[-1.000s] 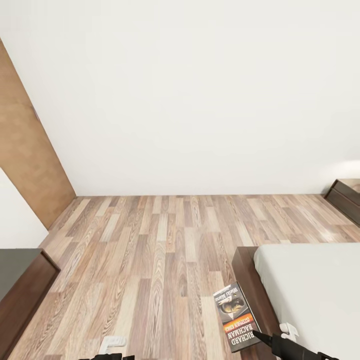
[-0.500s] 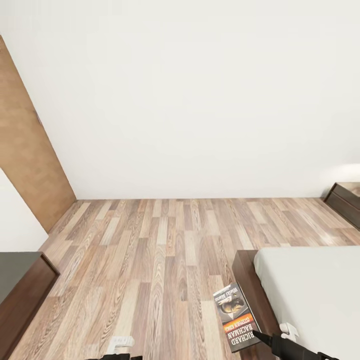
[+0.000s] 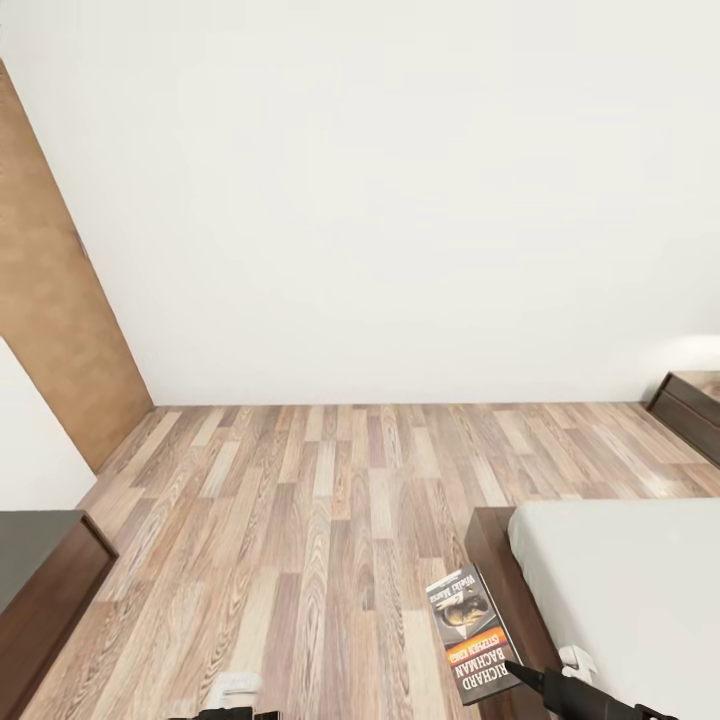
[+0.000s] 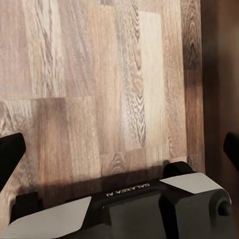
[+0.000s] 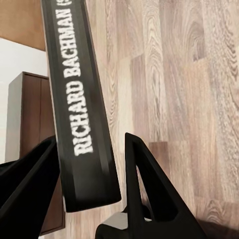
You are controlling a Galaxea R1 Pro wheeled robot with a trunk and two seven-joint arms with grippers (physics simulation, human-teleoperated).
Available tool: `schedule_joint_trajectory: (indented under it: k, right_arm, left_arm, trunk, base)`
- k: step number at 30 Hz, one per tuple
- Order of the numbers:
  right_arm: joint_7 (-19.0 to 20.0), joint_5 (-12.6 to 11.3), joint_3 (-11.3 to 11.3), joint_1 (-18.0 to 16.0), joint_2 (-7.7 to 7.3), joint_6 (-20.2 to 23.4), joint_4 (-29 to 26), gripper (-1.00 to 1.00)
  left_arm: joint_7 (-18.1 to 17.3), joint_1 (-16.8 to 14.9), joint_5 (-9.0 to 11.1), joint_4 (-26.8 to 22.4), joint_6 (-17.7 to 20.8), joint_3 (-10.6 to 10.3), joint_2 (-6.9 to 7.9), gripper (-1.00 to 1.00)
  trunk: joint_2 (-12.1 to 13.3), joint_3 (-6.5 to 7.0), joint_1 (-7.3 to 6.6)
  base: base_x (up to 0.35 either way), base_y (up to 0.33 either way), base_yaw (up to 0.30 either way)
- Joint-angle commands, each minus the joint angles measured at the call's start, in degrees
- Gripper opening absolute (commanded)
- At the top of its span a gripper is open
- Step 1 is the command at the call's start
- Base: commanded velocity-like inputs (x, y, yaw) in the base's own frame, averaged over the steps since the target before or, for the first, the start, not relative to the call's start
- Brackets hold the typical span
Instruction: In the bedroom, move the book from the bed onto either nightstand, and place the two sandals side by side next to the bed.
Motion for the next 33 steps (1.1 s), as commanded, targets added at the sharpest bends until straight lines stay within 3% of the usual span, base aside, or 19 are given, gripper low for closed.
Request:
schedule_joint_trajectory:
  k: [1, 33]
  right_arm:
    - [0.1, -0.5, 0.1, 0.0, -0.03, 0.6, 0.0, -1.00]
    - [0.0, -0.5, 0.1, 0.0, 0.02, 0.6, 0.0, -1.00]
  left_arm:
    - [-0.2, 0.0, 0.5, 0.0, -0.1, -0.5, 0.20, 1.00]
    - [-0.2, 0.4, 0.5, 0.0, 0.2, -0.6, 0.06, 1.00]
  trunk:
    - [0.0, 0.03, 0.01]
    - [0.0, 2.97, 0.01]
  base:
    - [0.000, 0.000, 0.000]
    - [0.000, 0.000, 0.000]
